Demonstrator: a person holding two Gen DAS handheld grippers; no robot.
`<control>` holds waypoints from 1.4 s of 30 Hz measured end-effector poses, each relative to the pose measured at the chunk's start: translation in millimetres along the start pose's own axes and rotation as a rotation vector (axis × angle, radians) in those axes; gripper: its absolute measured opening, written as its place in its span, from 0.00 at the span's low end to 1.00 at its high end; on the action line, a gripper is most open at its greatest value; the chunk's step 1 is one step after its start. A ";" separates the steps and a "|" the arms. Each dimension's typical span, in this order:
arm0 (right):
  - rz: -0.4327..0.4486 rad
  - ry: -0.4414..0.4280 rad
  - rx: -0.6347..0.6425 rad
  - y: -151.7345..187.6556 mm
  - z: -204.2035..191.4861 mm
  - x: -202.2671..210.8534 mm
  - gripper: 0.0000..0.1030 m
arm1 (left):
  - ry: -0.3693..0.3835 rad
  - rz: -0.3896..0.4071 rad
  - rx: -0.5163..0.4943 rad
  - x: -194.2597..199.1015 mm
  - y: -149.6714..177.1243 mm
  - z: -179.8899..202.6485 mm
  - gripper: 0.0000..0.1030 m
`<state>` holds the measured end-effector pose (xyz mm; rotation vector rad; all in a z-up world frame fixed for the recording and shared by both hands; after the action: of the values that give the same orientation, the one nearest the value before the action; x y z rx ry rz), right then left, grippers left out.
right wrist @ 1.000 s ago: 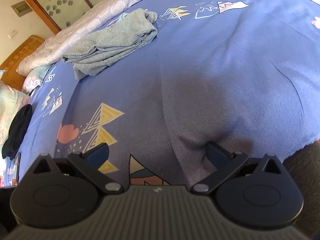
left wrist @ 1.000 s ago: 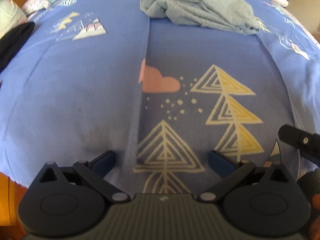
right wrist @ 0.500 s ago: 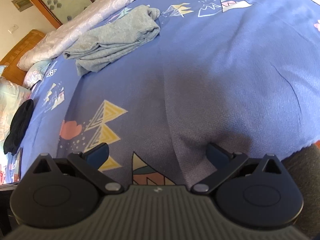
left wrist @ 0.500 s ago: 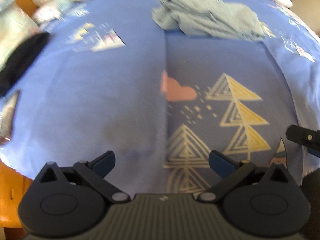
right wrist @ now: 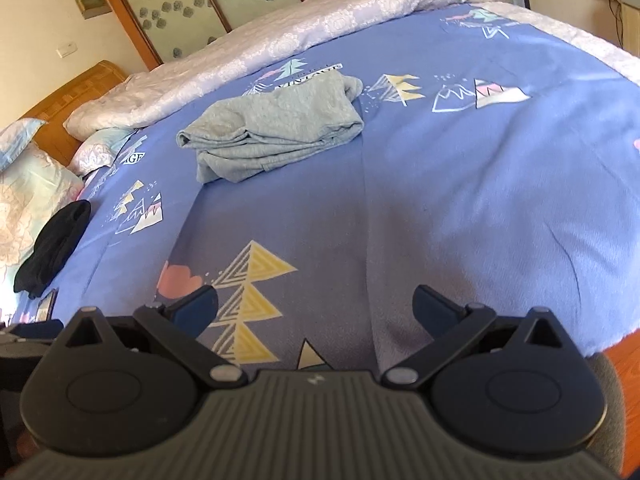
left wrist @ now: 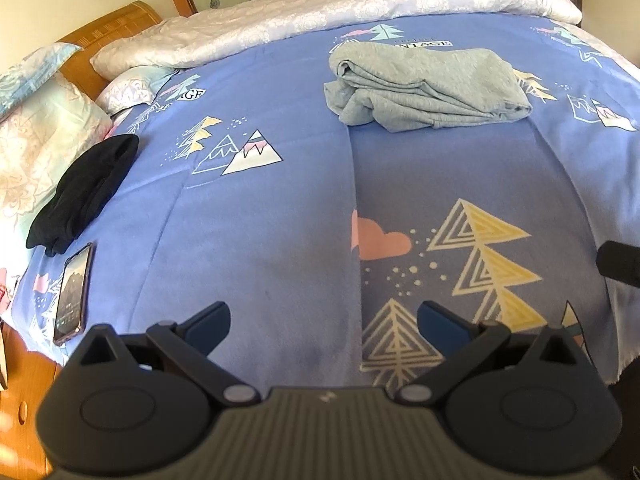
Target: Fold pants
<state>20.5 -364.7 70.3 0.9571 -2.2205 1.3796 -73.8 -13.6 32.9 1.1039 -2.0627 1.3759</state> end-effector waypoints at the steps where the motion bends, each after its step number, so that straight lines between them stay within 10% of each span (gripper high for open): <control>1: -0.004 0.002 -0.007 0.5 0.9 -1.6 1.00 | -0.001 0.000 0.000 -0.1 0.9 0.7 1.00; 42: -0.077 -0.010 -0.080 15.9 8.6 -9.4 1.00 | 0.086 -0.096 -0.041 -11.9 18.7 19.0 1.00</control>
<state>16.3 -364.2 50.4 1.0116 -2.2042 1.2455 -80.1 -22.6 5.9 1.0921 -1.9428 1.3066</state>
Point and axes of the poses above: each gripper's, at about its wrist camera, not at the fingertips, and x roughly against the way its jaws point, z to its right, y to its underside, the point moved 8 cm from there along -x, roughly the way its jaws point, and after that the axes turned 13 degrees about -y, right-handed, at the moved point
